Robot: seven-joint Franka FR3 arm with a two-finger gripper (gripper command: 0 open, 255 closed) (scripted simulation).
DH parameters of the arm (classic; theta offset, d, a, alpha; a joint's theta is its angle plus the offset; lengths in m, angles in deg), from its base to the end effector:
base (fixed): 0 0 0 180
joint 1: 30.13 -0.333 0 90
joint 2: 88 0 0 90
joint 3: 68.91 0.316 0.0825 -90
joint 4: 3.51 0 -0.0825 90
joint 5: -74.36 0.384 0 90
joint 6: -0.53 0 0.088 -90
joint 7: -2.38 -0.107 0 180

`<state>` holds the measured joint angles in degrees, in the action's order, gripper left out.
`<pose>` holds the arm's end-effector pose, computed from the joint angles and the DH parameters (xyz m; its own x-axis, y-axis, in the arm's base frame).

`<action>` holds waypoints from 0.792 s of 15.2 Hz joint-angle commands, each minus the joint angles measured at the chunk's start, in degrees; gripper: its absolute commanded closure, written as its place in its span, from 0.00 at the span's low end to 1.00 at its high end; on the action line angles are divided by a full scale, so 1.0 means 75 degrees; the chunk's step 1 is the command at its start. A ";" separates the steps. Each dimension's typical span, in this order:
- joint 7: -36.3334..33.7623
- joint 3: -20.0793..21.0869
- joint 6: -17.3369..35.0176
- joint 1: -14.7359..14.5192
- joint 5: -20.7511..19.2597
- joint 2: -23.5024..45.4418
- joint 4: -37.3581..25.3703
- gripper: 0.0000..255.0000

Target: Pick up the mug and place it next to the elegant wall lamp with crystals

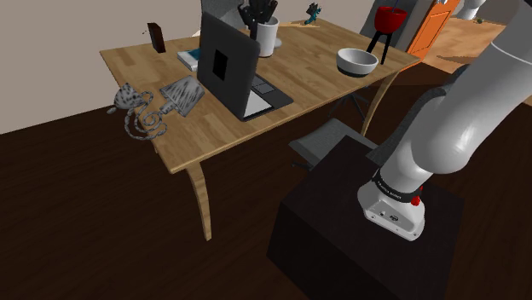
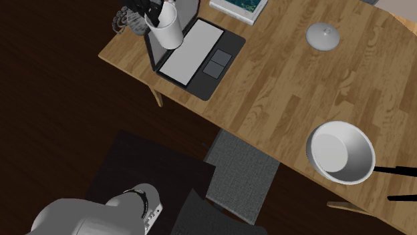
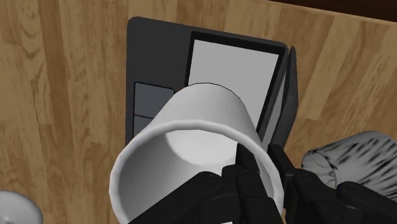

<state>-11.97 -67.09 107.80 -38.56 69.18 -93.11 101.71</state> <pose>0.5396 0.0912 0.5740 0.9888 -0.0454 0.1422 -0.0541 -0.9968 0.0583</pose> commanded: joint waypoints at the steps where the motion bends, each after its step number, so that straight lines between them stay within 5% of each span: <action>1: -0.0445 0.0276 -0.0263 -0.0233 0.0029 0.0124 0.0088 1.00; 12: -0.2425 0.1292 -0.0726 -0.1188 -0.0212 0.1217 -0.1264 1.00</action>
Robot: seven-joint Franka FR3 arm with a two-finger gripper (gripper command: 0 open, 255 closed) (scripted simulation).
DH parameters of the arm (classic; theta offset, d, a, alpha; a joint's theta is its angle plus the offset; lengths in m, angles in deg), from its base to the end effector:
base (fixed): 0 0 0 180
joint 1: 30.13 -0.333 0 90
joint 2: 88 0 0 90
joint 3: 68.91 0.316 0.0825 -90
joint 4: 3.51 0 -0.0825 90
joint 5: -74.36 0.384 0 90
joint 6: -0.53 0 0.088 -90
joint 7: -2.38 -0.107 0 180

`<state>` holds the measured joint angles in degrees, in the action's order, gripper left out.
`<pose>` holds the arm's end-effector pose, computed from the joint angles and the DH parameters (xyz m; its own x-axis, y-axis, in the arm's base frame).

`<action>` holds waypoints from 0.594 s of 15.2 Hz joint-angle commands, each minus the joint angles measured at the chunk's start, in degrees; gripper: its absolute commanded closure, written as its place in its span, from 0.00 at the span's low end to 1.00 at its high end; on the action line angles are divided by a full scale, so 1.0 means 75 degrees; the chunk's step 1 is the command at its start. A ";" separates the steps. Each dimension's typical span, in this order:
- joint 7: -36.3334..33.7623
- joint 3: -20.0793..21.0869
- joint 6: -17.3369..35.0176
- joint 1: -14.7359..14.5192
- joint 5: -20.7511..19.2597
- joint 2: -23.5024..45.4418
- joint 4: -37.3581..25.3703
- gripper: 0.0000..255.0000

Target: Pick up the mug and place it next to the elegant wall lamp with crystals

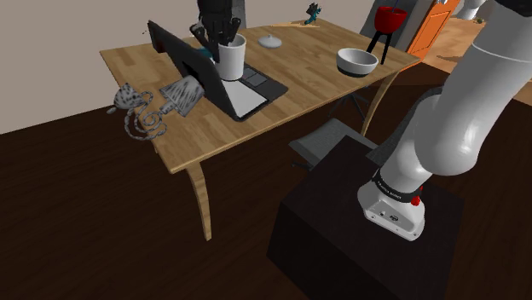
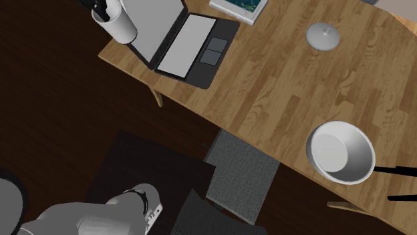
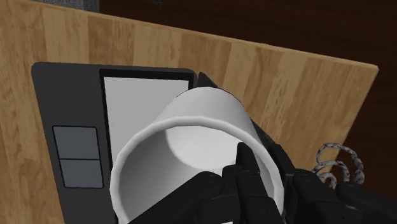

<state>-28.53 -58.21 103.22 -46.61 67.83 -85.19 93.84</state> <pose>0.5240 0.2558 0.5560 0.9951 -0.0398 0.0905 -0.0458 -0.9968 0.0658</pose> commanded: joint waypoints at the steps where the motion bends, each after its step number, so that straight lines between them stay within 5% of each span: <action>1: -0.0392 0.0186 -0.0176 -0.0215 -0.0073 0.0307 -0.0400 1.00; 4: -0.0861 0.0383 -0.0368 -0.0500 -0.0206 0.0746 -0.0965 1.00; 9: -0.0910 0.0371 0.0149 -0.0486 -0.0214 0.0723 -0.0424 1.00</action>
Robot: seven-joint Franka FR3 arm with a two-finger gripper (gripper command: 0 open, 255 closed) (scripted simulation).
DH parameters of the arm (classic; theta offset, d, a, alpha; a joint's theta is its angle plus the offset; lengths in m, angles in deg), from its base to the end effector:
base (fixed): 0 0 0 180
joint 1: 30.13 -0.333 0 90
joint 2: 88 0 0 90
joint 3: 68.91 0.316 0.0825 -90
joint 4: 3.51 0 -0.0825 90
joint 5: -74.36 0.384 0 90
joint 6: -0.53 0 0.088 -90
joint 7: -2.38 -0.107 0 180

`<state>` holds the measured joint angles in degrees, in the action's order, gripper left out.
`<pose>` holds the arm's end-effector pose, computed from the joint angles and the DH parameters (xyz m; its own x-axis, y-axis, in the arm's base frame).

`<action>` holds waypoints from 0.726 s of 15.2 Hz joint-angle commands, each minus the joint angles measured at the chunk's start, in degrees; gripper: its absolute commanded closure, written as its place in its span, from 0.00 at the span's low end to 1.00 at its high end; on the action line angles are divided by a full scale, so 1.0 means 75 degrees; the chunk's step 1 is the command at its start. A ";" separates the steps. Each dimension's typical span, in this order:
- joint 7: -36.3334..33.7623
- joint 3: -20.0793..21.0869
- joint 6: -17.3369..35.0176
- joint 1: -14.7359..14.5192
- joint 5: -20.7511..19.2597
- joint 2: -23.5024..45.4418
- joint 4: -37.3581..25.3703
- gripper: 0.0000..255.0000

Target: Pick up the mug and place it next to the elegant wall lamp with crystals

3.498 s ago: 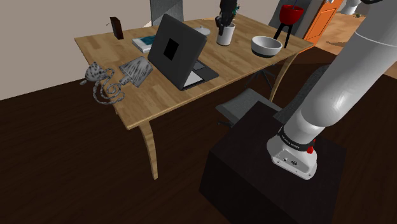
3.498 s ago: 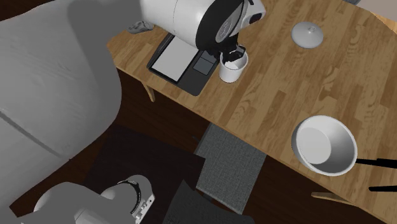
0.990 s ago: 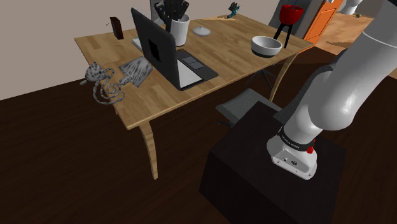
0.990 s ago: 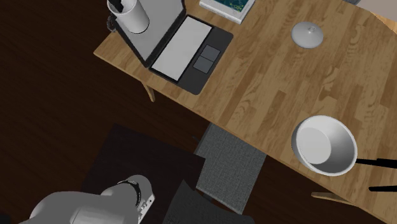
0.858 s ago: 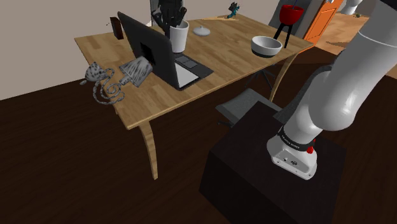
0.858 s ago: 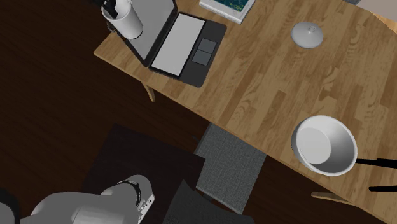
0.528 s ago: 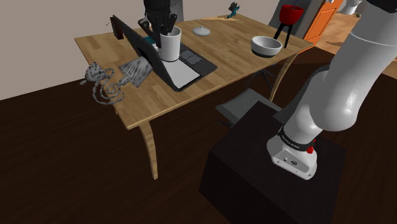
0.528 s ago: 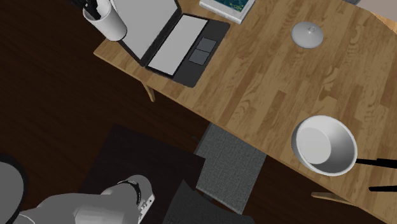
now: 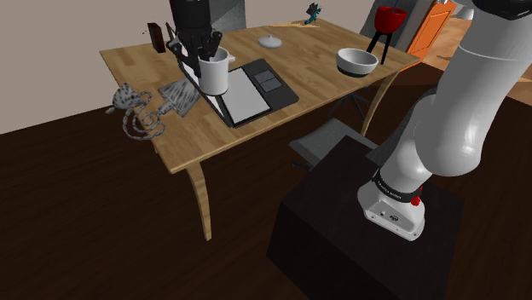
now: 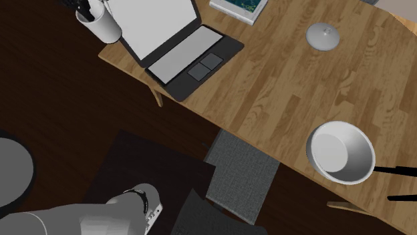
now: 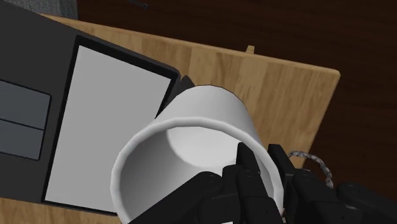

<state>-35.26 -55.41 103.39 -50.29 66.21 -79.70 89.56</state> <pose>0.5191 0.3212 0.5370 0.9954 -0.0397 0.0873 -0.0455 -0.9968 0.0661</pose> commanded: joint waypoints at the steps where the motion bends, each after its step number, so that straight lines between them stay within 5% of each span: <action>1: -0.0023 -0.0004 0.0227 0.0007 -0.0001 -0.0007 0.0248 1.00; 11: -0.0146 -0.0021 0.1213 0.0023 -0.0072 0.0101 0.1136 1.00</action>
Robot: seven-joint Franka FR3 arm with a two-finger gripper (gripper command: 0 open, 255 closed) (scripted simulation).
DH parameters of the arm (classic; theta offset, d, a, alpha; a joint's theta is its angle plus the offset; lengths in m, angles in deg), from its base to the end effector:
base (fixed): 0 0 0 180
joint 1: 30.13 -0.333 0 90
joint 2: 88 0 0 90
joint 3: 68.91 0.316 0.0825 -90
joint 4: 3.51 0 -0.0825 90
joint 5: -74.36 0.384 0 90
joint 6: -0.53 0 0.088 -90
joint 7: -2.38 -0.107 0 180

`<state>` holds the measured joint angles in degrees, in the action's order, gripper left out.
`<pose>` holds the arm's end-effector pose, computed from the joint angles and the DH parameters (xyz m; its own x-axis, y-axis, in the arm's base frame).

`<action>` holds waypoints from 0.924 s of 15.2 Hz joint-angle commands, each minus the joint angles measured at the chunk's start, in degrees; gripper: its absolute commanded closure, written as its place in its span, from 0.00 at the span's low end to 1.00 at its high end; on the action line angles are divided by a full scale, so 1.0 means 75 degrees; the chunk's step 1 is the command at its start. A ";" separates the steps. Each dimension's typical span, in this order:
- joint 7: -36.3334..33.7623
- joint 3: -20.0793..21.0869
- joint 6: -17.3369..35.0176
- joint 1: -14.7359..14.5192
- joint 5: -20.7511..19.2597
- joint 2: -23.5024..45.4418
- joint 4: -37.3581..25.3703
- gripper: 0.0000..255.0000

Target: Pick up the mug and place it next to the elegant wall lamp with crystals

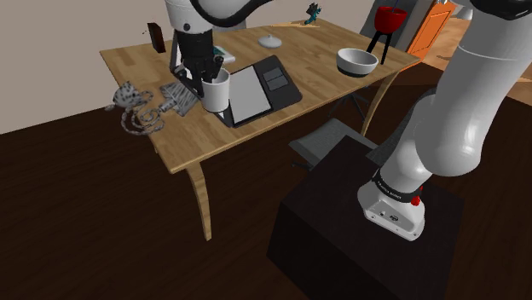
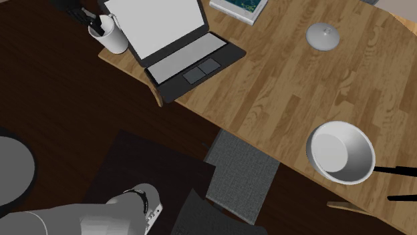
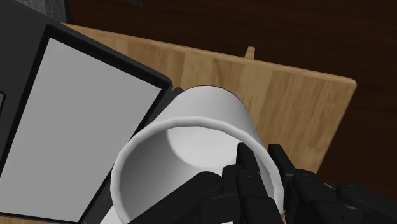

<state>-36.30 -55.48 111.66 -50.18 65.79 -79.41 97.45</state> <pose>0.5170 0.3218 0.4806 0.9952 -0.0390 0.0896 -0.0449 -0.9969 0.0644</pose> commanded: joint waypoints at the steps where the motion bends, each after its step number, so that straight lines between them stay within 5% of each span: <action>1: -0.0022 -0.0014 0.0207 0.0009 -0.0027 0.0082 0.0162 1.00; 14: -0.0243 -0.0047 0.1417 0.0008 -0.0224 0.0480 0.1000 1.00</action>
<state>-38.07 -55.63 121.80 -50.25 64.29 -76.53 104.62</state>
